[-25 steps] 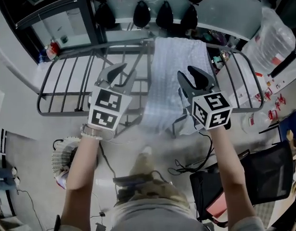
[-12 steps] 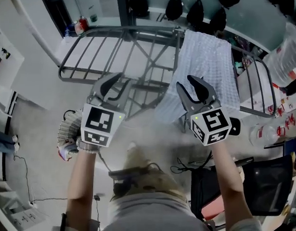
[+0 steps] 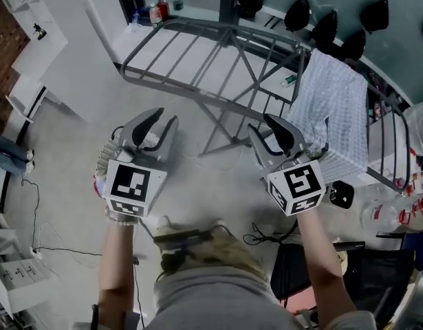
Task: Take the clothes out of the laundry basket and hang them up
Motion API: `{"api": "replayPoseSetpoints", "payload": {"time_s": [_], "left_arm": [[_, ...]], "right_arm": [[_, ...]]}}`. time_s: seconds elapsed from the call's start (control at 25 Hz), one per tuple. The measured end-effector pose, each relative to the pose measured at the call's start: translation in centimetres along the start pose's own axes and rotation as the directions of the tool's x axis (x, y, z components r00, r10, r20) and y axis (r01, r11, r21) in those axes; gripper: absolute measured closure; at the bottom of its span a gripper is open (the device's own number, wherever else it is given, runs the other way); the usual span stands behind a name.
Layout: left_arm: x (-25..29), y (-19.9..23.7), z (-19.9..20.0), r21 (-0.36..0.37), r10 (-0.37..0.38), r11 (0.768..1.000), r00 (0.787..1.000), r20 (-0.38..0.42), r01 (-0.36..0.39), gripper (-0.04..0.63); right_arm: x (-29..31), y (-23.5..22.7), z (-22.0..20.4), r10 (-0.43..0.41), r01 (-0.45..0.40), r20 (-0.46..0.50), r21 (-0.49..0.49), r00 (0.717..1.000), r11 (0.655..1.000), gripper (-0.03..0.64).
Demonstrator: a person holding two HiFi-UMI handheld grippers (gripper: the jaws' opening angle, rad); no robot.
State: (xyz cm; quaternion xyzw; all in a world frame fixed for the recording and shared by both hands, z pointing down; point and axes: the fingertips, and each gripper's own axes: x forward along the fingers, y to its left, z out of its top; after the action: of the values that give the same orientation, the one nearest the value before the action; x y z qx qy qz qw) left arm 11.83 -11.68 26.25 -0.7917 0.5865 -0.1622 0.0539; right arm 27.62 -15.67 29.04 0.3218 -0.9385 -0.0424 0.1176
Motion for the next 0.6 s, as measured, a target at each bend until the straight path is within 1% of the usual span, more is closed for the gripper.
{"api": "replayPoseSetpoints", "payload": {"time_s": [0.12, 0.32, 0.6], "left_arm": [[-3.2, 3.0, -1.8, -0.007, 0.044, 0.999, 0.999, -0.017, -0.044, 0.492], [-8.5, 7.8, -5.0, -0.023, 0.092, 0.995, 0.995, -0.040, -0.093, 0.492], [-14.3, 14.2, -10.5, -0.050, 0.146, 0.987, 0.984, -0.102, -0.152, 0.492]], "right_arm": [[2.4, 3.7, 0.7, 0.047, -0.047, 0.008, 0.005, 0.999, 0.999, 0.474], [6.5, 10.3, 1.8, 0.115, -0.115, 0.009, -0.004, 0.993, 0.993, 0.474], [12.9, 19.8, 2.8, 0.225, -0.226, -0.014, -0.019, 0.974, 0.974, 0.474]]}}
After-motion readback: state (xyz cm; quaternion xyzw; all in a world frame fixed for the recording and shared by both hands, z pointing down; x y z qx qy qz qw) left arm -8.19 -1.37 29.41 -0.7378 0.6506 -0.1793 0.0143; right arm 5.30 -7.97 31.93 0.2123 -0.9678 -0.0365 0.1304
